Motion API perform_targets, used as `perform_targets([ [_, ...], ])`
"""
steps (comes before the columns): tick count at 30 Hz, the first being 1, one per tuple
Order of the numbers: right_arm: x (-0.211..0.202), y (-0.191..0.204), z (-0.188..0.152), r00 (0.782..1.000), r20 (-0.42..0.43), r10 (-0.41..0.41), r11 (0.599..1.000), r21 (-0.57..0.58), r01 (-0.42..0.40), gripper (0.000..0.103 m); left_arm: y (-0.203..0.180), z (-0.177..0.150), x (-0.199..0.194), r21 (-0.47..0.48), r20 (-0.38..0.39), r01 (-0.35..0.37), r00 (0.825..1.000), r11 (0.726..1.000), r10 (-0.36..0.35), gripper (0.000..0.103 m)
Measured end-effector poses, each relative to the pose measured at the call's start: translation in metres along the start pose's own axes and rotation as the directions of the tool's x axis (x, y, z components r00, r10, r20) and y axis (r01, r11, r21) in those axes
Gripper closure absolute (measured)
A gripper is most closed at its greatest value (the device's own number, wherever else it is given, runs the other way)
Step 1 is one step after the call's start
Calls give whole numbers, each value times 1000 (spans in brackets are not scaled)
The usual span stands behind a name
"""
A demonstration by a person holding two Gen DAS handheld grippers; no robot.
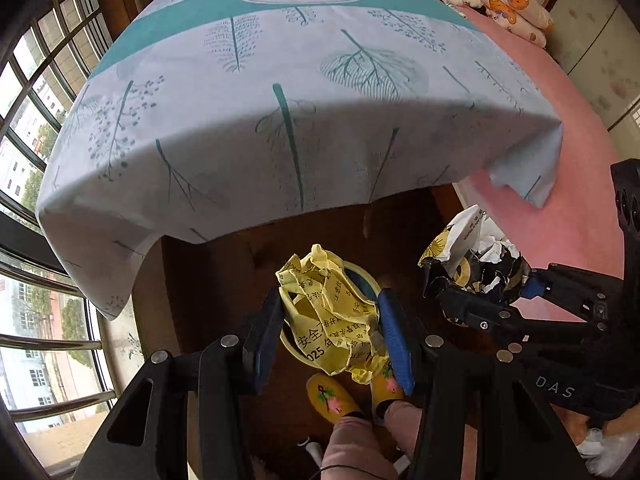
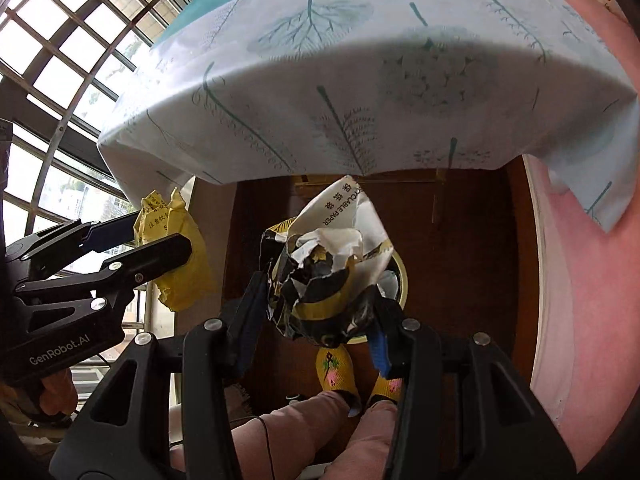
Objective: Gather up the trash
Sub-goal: 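Carry the wrapper and yellow paper down over the bin, then open both tools to drop the wrapper and yellow paper into the bin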
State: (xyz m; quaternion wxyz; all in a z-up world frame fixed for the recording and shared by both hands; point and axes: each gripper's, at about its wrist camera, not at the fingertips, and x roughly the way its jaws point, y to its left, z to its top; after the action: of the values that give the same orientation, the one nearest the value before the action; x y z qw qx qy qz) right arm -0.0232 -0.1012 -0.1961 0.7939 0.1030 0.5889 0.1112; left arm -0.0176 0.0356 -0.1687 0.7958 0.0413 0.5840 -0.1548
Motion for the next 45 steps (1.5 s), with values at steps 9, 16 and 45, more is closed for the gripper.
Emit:
perform_targets([
  [9,109,-39,-47,996,-89,-33,999,-20,31,59,4,-48,103,-57,-37,-28,999,998,26,55],
  [16,185,-56,-72,990,-135,-40,998,-45,35,59,11,-76,178,-51,-81,-27,996,998,22,54],
  [45,245,-73,-80,995,-89,-42,998,42,46,28,45,-96,240,-83,-98,24,995,996,-32,6],
])
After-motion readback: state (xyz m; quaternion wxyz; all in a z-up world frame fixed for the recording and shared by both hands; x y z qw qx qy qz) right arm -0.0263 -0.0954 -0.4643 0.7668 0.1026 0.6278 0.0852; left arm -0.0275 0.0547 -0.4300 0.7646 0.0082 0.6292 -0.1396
